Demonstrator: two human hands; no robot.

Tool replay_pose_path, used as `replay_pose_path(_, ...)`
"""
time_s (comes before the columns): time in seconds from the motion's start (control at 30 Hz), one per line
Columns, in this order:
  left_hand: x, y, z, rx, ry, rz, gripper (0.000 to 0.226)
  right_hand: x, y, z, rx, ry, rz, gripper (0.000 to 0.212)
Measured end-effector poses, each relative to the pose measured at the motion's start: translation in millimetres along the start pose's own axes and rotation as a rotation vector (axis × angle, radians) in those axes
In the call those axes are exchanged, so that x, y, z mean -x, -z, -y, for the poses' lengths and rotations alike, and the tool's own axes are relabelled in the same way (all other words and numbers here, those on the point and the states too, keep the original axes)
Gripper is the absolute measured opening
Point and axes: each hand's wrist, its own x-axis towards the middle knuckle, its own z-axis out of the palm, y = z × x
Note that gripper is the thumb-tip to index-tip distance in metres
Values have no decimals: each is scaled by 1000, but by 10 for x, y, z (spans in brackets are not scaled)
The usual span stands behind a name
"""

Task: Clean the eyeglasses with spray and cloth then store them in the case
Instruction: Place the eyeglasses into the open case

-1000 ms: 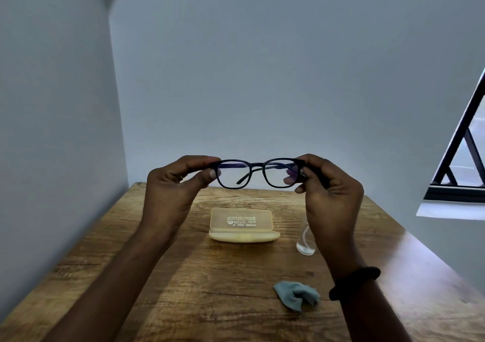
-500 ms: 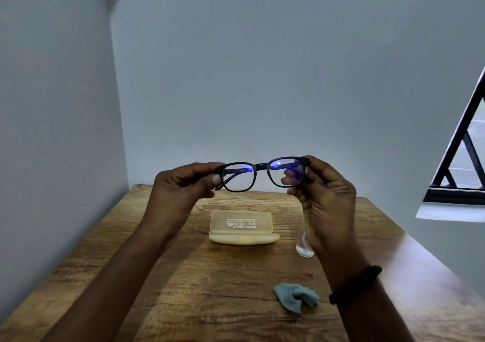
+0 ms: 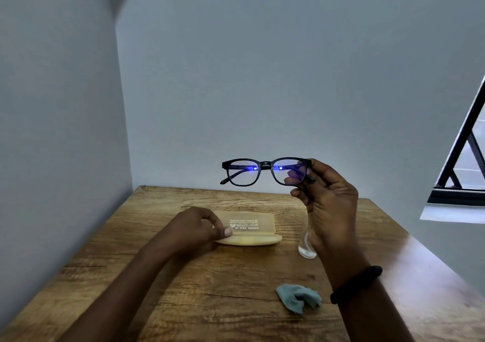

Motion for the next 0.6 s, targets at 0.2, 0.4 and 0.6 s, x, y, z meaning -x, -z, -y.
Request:
replay_pose_path(0.2,-35,-16,82,-147,-6,55,18,-3,2,-50,56,0,4,28)
replay_pose_path(0.4,-97,1,146,-149,-39,68,15,5,-10,-160,101,-77,-10,20)
replay_pose_path(0.6,-150,-7,248,-142,-49,-59,34,33,-3,-434,125,-205,-49,15)
